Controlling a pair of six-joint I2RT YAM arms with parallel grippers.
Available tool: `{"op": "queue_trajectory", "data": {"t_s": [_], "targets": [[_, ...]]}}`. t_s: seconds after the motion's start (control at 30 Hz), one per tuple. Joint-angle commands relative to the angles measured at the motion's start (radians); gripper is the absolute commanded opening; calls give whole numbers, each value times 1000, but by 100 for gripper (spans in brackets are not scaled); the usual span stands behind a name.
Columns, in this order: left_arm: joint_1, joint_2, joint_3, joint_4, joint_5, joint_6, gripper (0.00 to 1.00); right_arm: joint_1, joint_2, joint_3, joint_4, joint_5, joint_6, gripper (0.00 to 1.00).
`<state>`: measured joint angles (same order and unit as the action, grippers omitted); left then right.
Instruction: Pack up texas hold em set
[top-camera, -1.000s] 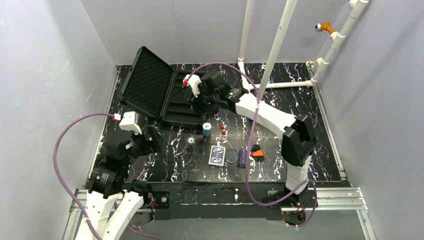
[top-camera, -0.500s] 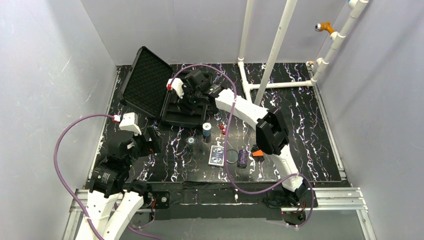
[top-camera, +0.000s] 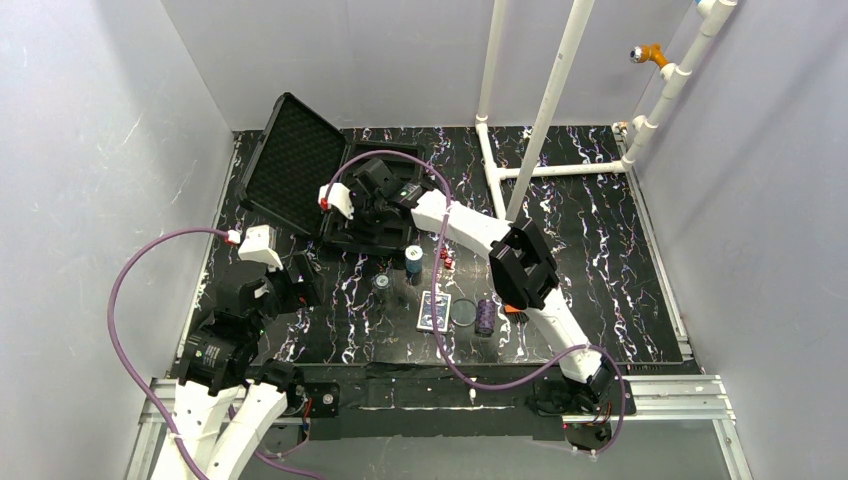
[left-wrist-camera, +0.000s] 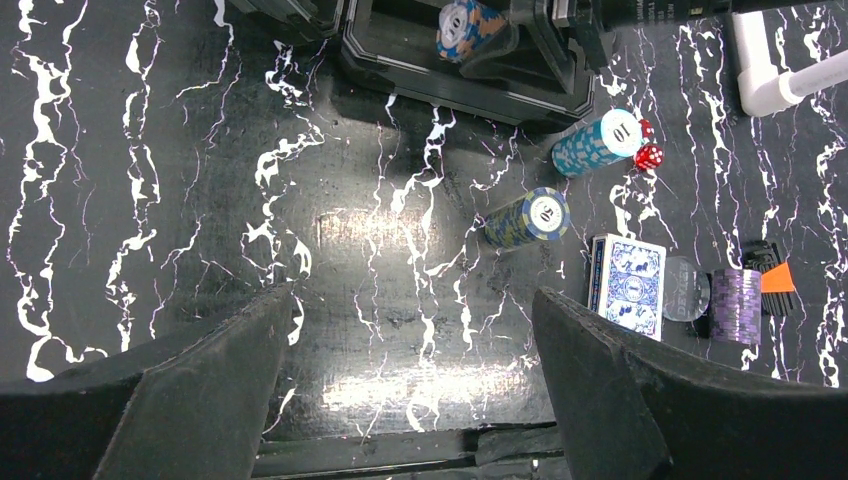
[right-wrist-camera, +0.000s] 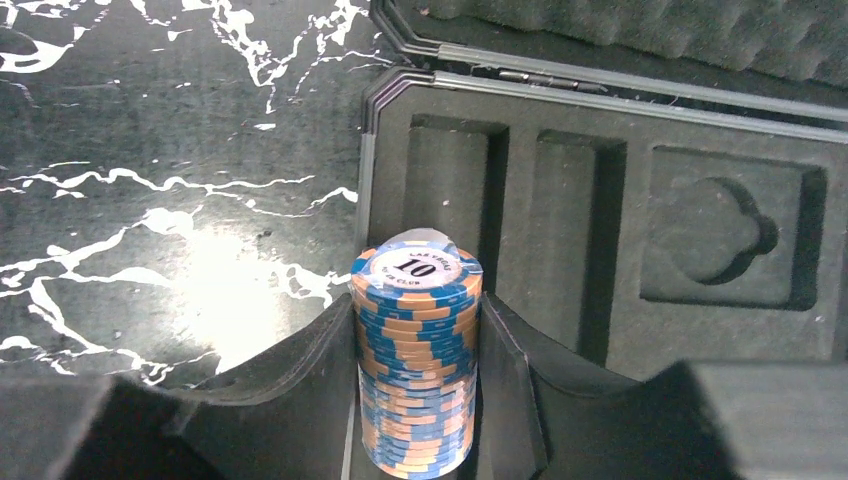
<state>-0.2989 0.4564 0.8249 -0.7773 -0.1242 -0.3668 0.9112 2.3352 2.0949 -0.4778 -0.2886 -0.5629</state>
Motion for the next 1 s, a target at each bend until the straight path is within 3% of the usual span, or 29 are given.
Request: {"op": "queue_trajectory", "data": {"t_s": [0.0, 0.97], "targets": [[-4, 8, -11, -15, -24, -1, 90, 5, 22, 79, 75, 10, -71, 1], [-3, 28, -9, -17, -31, 1, 90, 28, 103, 54, 327, 45, -23, 1]]}}
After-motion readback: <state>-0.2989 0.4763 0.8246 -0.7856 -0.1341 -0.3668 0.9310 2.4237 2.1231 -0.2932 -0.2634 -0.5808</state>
